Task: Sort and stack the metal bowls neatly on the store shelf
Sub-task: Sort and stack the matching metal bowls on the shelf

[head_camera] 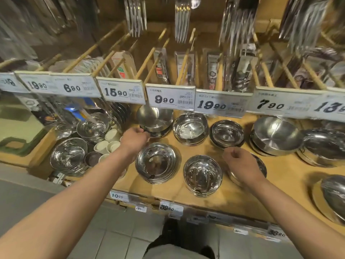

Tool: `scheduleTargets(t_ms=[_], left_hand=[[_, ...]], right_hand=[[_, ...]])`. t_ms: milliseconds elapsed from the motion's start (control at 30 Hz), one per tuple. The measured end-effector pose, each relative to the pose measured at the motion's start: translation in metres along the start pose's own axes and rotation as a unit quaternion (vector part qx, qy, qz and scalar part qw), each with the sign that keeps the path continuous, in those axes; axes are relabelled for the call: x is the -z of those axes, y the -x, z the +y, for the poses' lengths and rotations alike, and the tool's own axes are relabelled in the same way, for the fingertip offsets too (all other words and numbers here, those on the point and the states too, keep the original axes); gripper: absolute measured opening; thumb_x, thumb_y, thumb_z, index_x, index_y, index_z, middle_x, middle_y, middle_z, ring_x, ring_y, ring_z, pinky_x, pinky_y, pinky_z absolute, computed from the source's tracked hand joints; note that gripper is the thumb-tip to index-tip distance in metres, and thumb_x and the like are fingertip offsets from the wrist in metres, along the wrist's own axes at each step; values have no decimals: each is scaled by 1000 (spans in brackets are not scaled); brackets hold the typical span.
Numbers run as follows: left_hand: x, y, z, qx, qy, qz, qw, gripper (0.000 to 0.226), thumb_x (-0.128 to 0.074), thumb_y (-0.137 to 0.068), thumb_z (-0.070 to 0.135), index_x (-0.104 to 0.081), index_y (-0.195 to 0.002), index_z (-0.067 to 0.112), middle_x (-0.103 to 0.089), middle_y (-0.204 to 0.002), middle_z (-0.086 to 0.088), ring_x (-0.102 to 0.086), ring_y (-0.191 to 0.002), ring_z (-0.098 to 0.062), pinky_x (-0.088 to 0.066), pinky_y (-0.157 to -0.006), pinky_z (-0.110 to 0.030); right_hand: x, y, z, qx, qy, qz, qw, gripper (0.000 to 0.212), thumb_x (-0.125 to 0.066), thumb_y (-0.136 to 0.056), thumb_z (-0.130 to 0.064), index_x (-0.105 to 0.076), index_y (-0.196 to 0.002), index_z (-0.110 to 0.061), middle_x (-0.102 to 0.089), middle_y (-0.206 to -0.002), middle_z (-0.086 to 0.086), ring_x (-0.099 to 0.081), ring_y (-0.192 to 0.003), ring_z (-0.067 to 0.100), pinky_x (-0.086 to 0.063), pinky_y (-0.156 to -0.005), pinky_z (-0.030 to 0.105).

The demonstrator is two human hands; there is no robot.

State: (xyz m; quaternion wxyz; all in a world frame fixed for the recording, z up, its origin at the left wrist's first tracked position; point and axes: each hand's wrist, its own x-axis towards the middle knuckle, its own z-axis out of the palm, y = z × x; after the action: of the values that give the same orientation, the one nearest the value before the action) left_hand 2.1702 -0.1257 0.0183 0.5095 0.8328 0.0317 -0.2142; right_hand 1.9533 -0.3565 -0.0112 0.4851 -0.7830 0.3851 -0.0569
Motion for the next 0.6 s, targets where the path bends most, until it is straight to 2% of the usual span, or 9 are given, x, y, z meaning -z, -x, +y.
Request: scheduleTargets(t_ms=[67,100,200,267,367,400,467,533,600], left_hand=[[-2,-15,4,8,-8,-6,1000,11,-61,-90,13,-63,-81,7,-62,-77,-14,-57,-77,-27,-53,-80,-45],[-3,-23,5,13,-7,-5,1000,13,-61,-91,14,-66,-86,4,-65,-80,-17,-57,-78,-27,-54,-81,-49],[-7,-46,7,36,-8,7,999,23,-61,-95,20,-66,-106,0,-71,-105,-18,-65,-92,-29,-56,-94,-51],[-10,-61,5,51,-16,6,999,28,-60,-94,21,-64,-111,0,-70,-109,-17,-66,-99,-30,-56,-96,-48],[-15,-84,0,61,-14,-2,998,26,-59,-92,16,-62,-111,-2,-68,-116,-19,-66,-106,-37,-55,-98,-51],[-17,-90,0,67,-16,-9,998,23,-59,-92,16,-63,-110,1,-67,-119,-20,-66,-107,-38,-56,-98,-51],[-19,-98,2,84,-28,-30,996,33,-59,-94,18,-64,-122,2,-66,-128,-22,-67,-110,-37,-56,-98,-50],[-22,-103,5,87,-19,-44,995,33,-59,-96,15,-63,-127,4,-64,-131,-18,-66,-99,-27,-58,-95,-46],[-26,-102,10,96,27,-42,994,12,-64,-95,10,-63,-103,18,-66,-112,-8,-62,-83,-18,-61,-81,-40]], right_hand=[[1,-2,6,-23,-10,10,1000,9,-58,-95,-29,-66,-93,-31,-74,-84,-4,-68,-69,20,-49,-62,31],[2,-2,9,-32,-17,16,999,9,-59,-94,-27,-67,-92,-29,-73,-79,-2,-65,-62,18,-48,-60,31],[3,-3,14,-61,-28,36,997,8,-60,-93,-25,-67,-91,-23,-69,-65,-3,-57,-50,11,-42,-54,25],[3,-2,16,-74,-35,52,995,12,-58,-93,-25,-68,-87,-22,-68,-64,-5,-59,-57,14,-41,-57,25],[3,0,17,-87,-53,79,992,16,-57,-94,-28,-70,-86,-23,-70,-69,-7,-61,-66,16,-43,-62,26],[3,1,17,-92,-54,89,990,15,-57,-95,-28,-70,-88,-24,-72,-76,-7,-63,-73,16,-47,-68,29],[4,1,18,-109,-39,106,988,11,-59,-96,-28,-69,-92,-26,-73,-94,-5,-66,-90,18,-52,-83,35],[7,4,24,-125,-10,131,983,10,-60,-96,-26,-70,-96,-24,-72,-100,1,-65,-94,22,-50,-85,35],[13,7,32,-144,22,180,973,20,-61,-94,-22,-70,-109,-13,-72,-106,9,-65,-98,29,-50,-83,36]])
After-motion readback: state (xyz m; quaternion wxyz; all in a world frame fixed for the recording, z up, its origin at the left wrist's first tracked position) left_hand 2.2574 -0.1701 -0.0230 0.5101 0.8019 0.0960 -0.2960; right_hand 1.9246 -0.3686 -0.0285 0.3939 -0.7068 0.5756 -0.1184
